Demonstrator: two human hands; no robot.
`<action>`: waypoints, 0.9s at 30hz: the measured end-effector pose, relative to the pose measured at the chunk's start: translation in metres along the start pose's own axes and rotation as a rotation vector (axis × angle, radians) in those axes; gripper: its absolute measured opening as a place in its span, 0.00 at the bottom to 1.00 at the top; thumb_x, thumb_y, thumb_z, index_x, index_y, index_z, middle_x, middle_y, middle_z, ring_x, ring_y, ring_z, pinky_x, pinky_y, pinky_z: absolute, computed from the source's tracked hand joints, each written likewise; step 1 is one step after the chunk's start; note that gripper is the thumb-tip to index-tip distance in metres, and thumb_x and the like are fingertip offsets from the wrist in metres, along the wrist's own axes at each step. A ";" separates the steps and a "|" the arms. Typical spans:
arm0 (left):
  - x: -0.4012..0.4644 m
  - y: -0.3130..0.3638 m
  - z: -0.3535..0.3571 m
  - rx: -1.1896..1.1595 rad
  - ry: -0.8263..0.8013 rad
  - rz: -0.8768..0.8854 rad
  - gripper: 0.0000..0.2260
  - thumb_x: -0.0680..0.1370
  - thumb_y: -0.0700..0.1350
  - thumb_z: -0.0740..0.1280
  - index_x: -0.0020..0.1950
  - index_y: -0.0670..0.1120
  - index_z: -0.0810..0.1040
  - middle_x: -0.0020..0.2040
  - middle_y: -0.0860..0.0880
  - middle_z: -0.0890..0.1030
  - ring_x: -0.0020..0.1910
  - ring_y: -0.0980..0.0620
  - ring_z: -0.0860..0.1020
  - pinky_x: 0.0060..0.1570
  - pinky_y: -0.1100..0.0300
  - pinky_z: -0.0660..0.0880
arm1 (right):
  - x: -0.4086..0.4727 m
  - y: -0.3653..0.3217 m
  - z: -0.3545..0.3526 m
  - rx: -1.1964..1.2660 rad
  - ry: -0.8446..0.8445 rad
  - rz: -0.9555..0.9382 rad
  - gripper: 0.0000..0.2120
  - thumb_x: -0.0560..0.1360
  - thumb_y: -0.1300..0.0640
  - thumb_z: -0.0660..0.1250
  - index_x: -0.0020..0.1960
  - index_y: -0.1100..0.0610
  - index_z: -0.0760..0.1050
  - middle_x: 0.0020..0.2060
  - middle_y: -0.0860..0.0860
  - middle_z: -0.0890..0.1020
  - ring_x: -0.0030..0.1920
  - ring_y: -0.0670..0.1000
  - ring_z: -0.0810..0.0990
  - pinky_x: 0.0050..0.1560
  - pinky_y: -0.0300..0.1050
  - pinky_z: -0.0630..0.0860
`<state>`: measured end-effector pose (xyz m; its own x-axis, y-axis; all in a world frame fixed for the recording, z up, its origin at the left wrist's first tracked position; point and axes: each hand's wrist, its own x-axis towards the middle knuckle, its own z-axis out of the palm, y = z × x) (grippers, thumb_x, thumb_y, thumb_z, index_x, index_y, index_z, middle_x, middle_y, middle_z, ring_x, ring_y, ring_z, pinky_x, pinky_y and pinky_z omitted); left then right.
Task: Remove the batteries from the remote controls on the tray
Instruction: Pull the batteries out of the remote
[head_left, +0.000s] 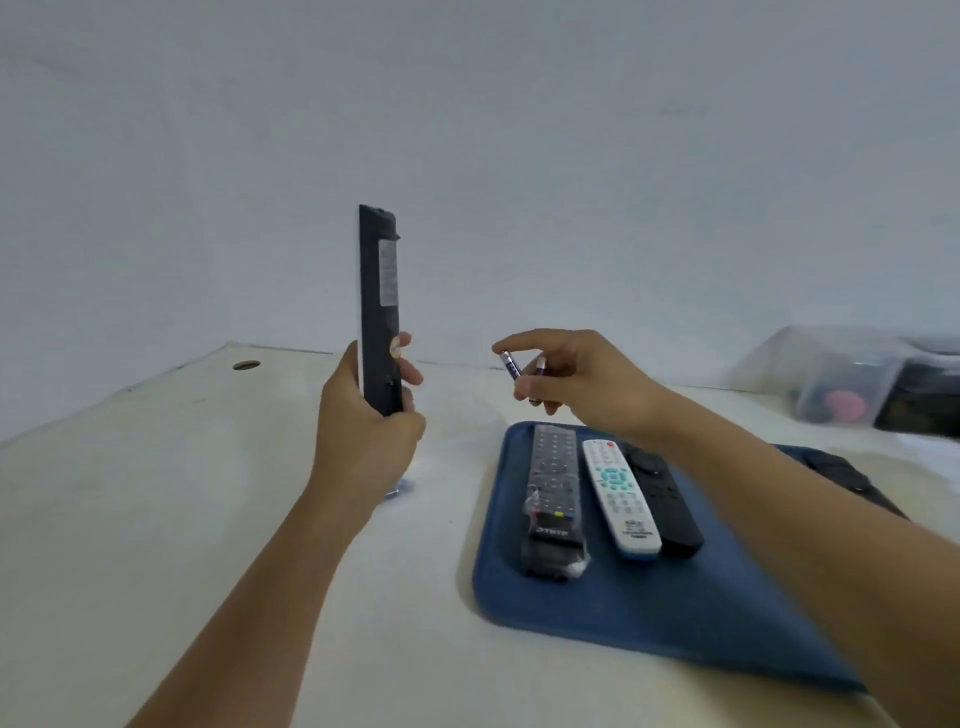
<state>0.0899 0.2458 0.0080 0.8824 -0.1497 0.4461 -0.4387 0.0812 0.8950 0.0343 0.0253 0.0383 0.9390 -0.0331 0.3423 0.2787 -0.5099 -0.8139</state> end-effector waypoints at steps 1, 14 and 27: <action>-0.002 0.011 0.023 -0.161 -0.082 -0.069 0.27 0.67 0.25 0.63 0.59 0.50 0.79 0.41 0.49 0.78 0.35 0.52 0.72 0.32 0.61 0.70 | -0.013 0.003 -0.015 0.127 0.057 0.045 0.16 0.78 0.67 0.68 0.62 0.53 0.80 0.39 0.60 0.83 0.36 0.49 0.78 0.39 0.39 0.76; -0.047 0.012 0.217 -0.656 -0.505 -0.684 0.19 0.87 0.49 0.51 0.63 0.37 0.75 0.49 0.39 0.85 0.35 0.47 0.82 0.33 0.54 0.81 | -0.116 0.067 -0.102 0.825 0.605 0.291 0.05 0.79 0.65 0.67 0.54 0.61 0.73 0.36 0.57 0.81 0.32 0.49 0.78 0.35 0.38 0.79; -0.065 -0.003 0.226 -0.473 -0.628 -0.600 0.16 0.88 0.48 0.51 0.66 0.45 0.75 0.48 0.40 0.78 0.46 0.44 0.80 0.37 0.51 0.81 | -0.120 0.055 -0.097 0.230 0.514 0.203 0.09 0.73 0.65 0.75 0.41 0.63 0.74 0.31 0.62 0.81 0.28 0.56 0.79 0.25 0.43 0.75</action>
<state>-0.0043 0.0329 -0.0227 0.6255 -0.7794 -0.0363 0.2858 0.1857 0.9401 -0.0827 -0.0824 -0.0024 0.7762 -0.5514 0.3059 0.1942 -0.2526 -0.9479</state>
